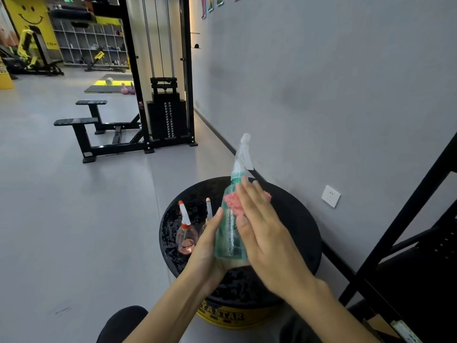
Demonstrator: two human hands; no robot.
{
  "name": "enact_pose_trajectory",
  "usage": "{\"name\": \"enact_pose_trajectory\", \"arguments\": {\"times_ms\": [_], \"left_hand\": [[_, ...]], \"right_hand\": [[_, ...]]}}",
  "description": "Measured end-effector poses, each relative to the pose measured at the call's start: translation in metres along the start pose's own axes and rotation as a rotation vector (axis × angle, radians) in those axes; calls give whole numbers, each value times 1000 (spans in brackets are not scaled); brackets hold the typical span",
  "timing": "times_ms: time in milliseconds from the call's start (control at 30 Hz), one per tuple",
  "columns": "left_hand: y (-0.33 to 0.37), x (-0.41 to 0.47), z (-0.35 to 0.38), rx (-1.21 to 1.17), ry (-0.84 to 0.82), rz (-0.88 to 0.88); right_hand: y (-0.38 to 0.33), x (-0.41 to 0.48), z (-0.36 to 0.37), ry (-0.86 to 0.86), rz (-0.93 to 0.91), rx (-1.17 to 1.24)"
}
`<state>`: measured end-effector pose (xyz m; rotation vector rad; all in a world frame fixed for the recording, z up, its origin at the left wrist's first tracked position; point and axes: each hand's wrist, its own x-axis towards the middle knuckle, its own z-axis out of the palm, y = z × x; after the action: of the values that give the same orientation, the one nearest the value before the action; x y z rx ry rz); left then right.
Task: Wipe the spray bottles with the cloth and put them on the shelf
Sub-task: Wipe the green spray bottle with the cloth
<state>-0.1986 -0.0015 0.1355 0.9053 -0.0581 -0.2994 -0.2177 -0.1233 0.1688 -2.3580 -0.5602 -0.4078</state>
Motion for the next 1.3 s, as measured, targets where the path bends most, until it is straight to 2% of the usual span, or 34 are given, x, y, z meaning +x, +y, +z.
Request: {"name": "enact_pose_trajectory", "arguments": {"times_ms": [133,467,800,1100,1300], "left_hand": [[-2,2,1,-1,29,-33],[3,8,-6,24,38,3],[2,10,0,36,21,-46],[3,13,-5,78,66,-8],[0,12,-3,67,4,0]], "right_hand": [[3,23,-9,-19,74,49],[2,-10,11,-23,-32,39],[7,31,-9,13,-1,22],[3,-12,14,17,-86,-14],[12,13,0,3,-11,58]]}}
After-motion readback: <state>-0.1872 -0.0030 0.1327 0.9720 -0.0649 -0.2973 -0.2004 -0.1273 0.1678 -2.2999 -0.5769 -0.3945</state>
